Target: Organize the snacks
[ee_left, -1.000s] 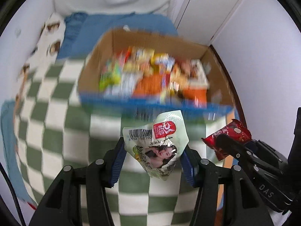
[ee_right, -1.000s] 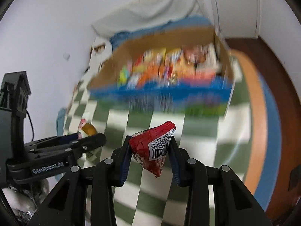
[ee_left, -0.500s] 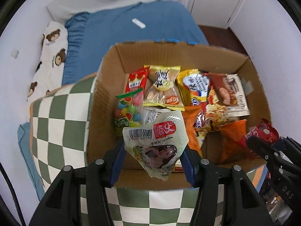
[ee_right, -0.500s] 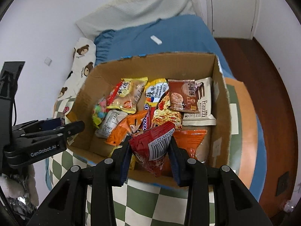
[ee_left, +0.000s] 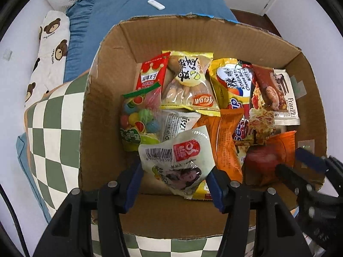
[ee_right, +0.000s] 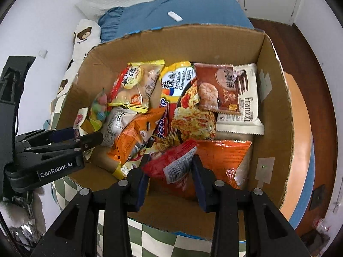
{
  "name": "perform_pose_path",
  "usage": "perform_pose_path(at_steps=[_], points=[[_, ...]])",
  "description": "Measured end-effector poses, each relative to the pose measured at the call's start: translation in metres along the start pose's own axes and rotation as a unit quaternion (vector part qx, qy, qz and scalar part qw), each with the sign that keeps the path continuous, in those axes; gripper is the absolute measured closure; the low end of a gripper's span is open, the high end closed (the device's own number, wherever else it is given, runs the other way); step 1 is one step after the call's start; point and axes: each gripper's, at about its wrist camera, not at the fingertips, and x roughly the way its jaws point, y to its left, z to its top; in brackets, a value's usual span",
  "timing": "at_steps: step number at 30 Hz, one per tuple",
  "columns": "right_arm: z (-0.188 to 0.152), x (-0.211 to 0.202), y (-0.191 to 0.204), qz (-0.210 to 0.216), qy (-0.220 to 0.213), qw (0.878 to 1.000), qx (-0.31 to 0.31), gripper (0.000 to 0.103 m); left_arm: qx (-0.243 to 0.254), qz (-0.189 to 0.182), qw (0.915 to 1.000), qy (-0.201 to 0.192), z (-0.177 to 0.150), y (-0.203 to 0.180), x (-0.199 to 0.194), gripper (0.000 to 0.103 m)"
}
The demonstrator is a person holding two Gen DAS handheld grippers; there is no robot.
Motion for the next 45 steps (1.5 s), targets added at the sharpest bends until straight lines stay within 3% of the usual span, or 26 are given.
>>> perform_pose_path(at_steps=[2, 5, 6, 7, 8, 14, 23, 29, 45], points=[[-0.001, -0.001, -0.001, -0.004, -0.002, 1.0, 0.002, 0.022, -0.001, -0.001, 1.0, 0.002, -0.001, 0.0, 0.002, 0.047], [-0.002, -0.004, -0.002, -0.023, -0.001, 1.0, 0.001, 0.012, -0.003, 0.005, 1.0, -0.008, -0.005, 0.001, 0.0, 0.038], [-0.003, -0.005, -0.002, -0.03, -0.002, 1.0, 0.001, 0.007, -0.003, 0.009, 0.9999, -0.013, -0.005, 0.001, -0.002, 0.027], [-0.003, -0.006, -0.003, -0.035, -0.005, 0.999, 0.0, 0.007, -0.003, 0.013, 0.9998, -0.017, -0.006, 0.002, -0.004, 0.017], [-0.004, -0.008, -0.003, -0.042, -0.007, 0.999, 0.0, 0.007, -0.004, 0.015, 0.9997, -0.021, -0.007, 0.002, -0.005, 0.013], [-0.006, -0.018, -0.002, -0.078, -0.025, 0.997, -0.005, 0.004, -0.014, 0.021, 0.9987, -0.044, -0.009, 0.006, -0.017, 0.002], [-0.014, -0.041, -0.004, -0.087, -0.061, 0.994, 0.007, 0.003, -0.026, 0.015, 0.9969, -0.072, -0.021, 0.011, -0.035, 0.002], [-0.032, -0.066, -0.003, -0.088, -0.096, 0.991, 0.005, 0.003, -0.033, 0.014, 0.9915, -0.125, -0.044, 0.007, -0.065, 0.002], [-0.133, -0.177, 0.024, -0.098, -0.23, 0.968, -0.02, 0.002, -0.033, 0.021, 0.9571, -0.287, -0.161, -0.007, -0.171, 0.002]])
